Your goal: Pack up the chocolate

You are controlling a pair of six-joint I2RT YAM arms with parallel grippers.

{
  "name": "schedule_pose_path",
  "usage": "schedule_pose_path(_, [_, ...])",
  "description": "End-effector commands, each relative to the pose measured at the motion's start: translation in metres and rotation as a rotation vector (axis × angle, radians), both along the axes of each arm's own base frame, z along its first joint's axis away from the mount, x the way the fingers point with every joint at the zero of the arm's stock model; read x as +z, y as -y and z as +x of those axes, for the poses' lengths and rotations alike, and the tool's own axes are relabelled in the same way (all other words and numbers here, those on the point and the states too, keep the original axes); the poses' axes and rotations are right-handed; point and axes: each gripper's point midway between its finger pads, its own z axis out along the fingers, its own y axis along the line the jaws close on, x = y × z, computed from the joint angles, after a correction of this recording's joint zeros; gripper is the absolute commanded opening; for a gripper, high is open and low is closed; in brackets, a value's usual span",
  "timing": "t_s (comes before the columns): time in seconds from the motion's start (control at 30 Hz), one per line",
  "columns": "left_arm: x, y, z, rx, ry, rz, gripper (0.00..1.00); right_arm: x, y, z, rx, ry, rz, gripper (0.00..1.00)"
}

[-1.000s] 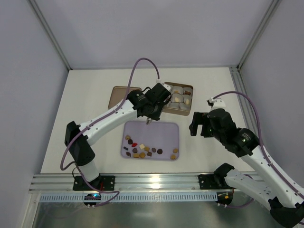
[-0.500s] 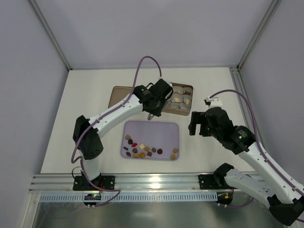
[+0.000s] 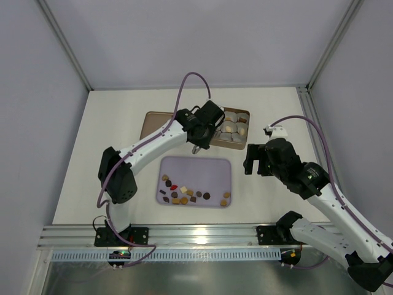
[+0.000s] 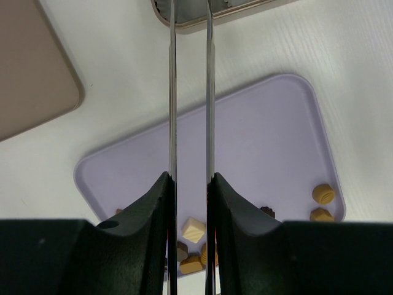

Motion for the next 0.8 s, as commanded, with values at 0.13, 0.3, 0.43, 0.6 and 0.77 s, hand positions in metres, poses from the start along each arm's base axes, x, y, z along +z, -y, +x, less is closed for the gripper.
schedule_pose_path(0.13, [0.0157,0.0097,0.012,-0.009,0.039,-0.05,0.3,0.0206,0.0016,0.0092,-0.014,0.068,0.009,1.0])
schedule_pose_path(0.3, [0.0163,0.0083,0.0127,-0.005,0.042,-0.048,0.33,0.0202,0.0016,0.0093,-0.012,0.069,0.006,1.0])
schedule_pose_path(0.43, [0.018,0.0083,0.0122,-0.007,0.045,-0.048,0.35,0.0195,0.0011,0.0095,-0.012,0.065,0.008,1.0])
schedule_pose_path(0.6, [0.019,0.0075,0.0132,-0.005,0.049,-0.047,0.39,0.0193,0.0015,0.0093,-0.013,0.064,0.006,1.0])
schedule_pose_path(0.77, [0.0236,0.007,0.0131,-0.004,0.056,-0.053,0.39,0.0192,0.001,0.0091,-0.01,0.064,0.006,1.0])
